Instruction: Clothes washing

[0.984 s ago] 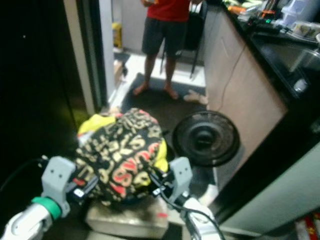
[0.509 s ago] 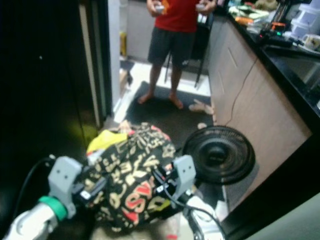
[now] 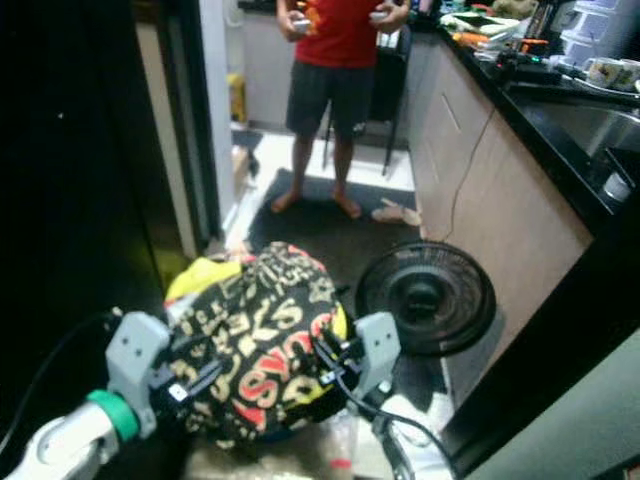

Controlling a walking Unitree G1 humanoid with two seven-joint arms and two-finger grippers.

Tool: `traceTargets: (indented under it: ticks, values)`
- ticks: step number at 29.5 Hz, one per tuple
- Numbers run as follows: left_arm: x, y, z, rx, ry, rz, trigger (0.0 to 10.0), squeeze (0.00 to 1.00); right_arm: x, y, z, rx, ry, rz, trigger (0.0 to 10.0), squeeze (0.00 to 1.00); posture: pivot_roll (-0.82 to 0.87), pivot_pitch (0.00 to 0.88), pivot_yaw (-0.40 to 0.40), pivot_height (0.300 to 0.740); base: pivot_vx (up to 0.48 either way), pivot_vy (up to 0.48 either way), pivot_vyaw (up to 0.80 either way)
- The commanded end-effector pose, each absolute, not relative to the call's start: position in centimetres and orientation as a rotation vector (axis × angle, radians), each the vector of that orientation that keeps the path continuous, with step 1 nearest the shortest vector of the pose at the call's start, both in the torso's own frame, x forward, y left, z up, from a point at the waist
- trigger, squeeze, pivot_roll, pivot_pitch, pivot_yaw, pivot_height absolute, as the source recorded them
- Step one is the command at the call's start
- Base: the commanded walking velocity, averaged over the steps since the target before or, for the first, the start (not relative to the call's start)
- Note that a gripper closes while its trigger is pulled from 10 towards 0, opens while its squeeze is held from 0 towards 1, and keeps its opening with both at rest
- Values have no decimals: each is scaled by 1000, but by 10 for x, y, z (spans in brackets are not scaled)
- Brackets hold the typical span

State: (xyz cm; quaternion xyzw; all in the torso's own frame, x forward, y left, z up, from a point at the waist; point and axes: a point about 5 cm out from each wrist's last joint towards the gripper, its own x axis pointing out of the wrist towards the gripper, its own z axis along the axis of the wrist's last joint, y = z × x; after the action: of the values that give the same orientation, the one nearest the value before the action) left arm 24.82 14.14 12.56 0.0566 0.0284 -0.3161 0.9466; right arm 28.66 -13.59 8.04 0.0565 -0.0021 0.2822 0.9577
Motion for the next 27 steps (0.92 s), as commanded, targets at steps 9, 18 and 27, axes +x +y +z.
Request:
traceTargets:
  ticks: [9,18,27]
  values:
    - [254,140,123,104,69,-621,10000,0,287,-139,81,117,-4,556,10000,0,76,8,-21,740,0,0,0]
    - [255,140,123,104,70,-616,10000,0,287,-139,81,121,-4,556,10000,0,75,8,-20,740,0,0,0]
    - [255,141,122,107,73,-603,10000,0,287,-139,80,126,0,555,10000,0,77,10,-21,740,0,0,0]
